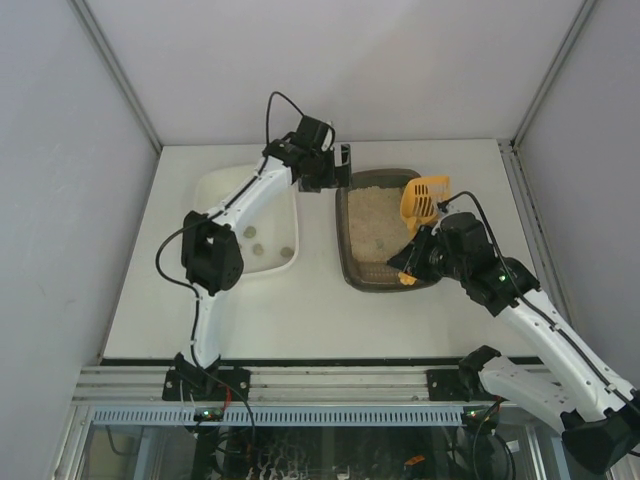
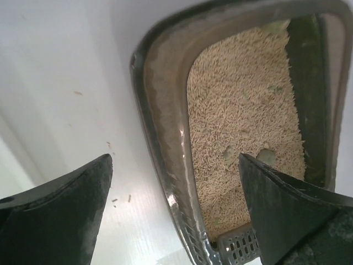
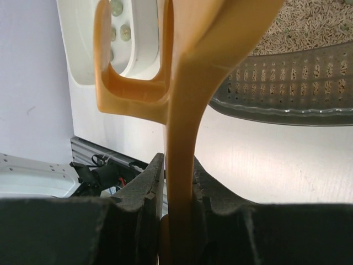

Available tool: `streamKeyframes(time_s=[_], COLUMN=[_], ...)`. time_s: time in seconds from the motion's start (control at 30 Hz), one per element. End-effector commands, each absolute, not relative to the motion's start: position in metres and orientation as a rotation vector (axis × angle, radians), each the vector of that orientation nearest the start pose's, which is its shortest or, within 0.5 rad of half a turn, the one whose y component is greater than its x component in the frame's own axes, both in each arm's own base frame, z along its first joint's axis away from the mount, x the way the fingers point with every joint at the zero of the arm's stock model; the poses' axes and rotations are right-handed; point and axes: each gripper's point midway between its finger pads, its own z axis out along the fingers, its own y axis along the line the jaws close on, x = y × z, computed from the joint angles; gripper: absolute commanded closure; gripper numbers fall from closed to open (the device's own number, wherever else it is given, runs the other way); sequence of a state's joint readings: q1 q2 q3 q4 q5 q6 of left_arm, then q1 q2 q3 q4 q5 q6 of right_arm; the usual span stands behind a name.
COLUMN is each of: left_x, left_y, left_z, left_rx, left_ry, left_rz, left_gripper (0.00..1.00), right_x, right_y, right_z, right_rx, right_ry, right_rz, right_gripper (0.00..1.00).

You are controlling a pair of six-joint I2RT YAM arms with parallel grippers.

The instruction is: Clean the litter box

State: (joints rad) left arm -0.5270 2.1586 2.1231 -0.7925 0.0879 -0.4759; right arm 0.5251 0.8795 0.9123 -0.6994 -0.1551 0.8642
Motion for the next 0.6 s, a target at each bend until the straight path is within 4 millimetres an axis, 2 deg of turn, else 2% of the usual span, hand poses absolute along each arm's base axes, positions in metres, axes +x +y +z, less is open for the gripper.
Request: streamKeyframes(time_s=[0.0, 0.1, 0.23, 0.43, 0.57], left_x=[0.458, 0.459, 0.465, 0.47, 0.463], left_y=[-0.331, -0.339, -0.34, -0.34, -0.336], left_z=[0.153, 0.137, 0.115, 0.091, 0.074], left_rx=[-0.001, -0.019, -0.046, -0.041, -0.029], left_ry=[2.481, 2.501, 2.516, 2.534, 2.564], left_rz=[-0.603, -0.595, -0.556, -0.509, -0.455], left_gripper=[0.0, 0.0, 0.0, 0.12, 0.14], right_x=[0.207, 0.202, 0.195, 0.18, 0.175], right_y=[0.187, 0.182, 0.178, 0.182, 0.185], right_z=[0.228, 0.229, 0.232, 0.224, 0.215], right_rx=[0.314, 0.317, 0.327, 0.316, 0.325], right_ry=[2.317, 2.313, 2.294, 2.319, 2.334], right_rz=[0.958, 0.964, 1.013, 1.102, 1.161], right_gripper=[1.0, 1.0, 1.0, 1.0, 1.0])
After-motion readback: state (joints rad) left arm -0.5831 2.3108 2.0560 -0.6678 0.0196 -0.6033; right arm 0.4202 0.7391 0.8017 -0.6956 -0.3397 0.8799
